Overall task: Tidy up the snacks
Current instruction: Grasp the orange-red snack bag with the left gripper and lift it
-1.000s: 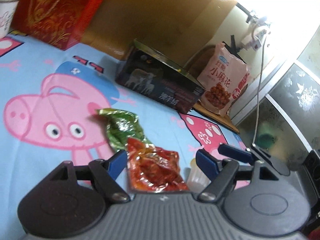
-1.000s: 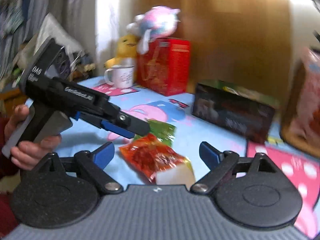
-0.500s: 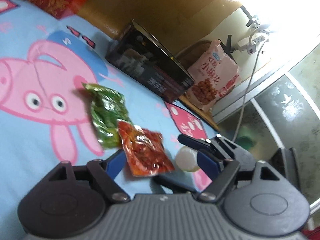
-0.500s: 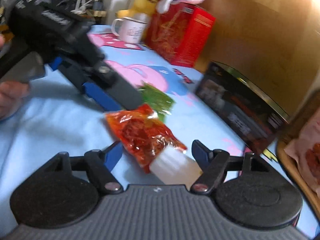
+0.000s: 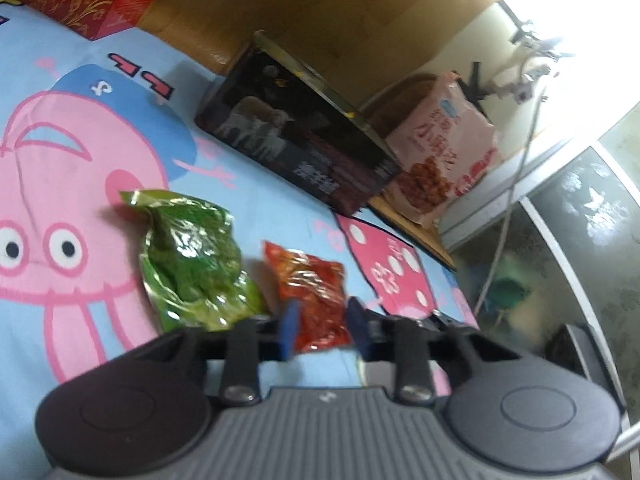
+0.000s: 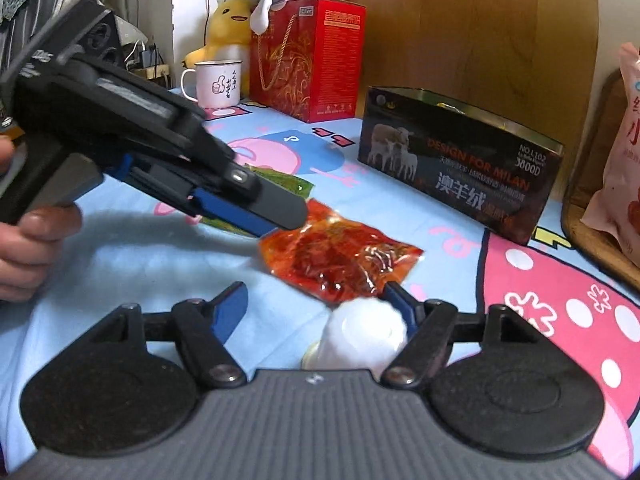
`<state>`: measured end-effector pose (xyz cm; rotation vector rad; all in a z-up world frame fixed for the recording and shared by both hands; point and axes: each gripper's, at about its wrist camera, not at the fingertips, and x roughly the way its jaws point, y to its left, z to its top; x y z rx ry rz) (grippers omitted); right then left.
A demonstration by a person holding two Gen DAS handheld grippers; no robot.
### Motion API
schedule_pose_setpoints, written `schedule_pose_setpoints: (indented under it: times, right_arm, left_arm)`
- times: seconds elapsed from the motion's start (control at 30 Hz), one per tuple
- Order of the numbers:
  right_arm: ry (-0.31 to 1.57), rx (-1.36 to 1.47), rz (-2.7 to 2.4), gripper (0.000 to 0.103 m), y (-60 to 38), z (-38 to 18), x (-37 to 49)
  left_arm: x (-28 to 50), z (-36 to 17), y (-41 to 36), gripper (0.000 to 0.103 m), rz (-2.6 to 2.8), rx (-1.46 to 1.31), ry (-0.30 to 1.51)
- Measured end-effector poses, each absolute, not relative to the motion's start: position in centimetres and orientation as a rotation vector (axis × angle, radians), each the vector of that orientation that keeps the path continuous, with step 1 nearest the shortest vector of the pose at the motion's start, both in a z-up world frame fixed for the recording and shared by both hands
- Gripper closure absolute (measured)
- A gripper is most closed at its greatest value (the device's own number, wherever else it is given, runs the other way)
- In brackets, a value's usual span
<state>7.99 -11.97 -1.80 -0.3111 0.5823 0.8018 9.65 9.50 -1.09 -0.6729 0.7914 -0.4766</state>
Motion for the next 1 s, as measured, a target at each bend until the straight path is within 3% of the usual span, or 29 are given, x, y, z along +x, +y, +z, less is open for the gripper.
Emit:
schedule_pose_setpoints:
  times: [0.27,0.63,0.8,0.87,1.0]
  right_arm:
    - [0.603,-0.319,0.811,0.015,-11.8,-1.7,9.2]
    - [0.765,-0.092,0.888,0.015,-14.0,-0.3,13.4]
    - [0.830,0.139,0.869,0.024,-17.0,-0.9,15.9]
    - [0.819,0.138,0.856,0.029,-17.4,-0.9,16.0]
    - [0.785,0.052,0.867,0.030,-16.6,-0.9,15.4]
  left_arm:
    - [10.3,-1.1,9.7,0.087,-0.489,-0.695,0.786]
    - [12.8,-0.7,9.9,0.085,-0.498,-0.755,0.780]
    - [13.8,-1.0,9.8,0.085,-0.479,-0.756,0.799]
    - [14.3,-1.4,9.6,0.085,-0.476,-0.769,0.819]
    - [15.2,-1.6,9.0,0.082,-0.484,-0.785,0.829]
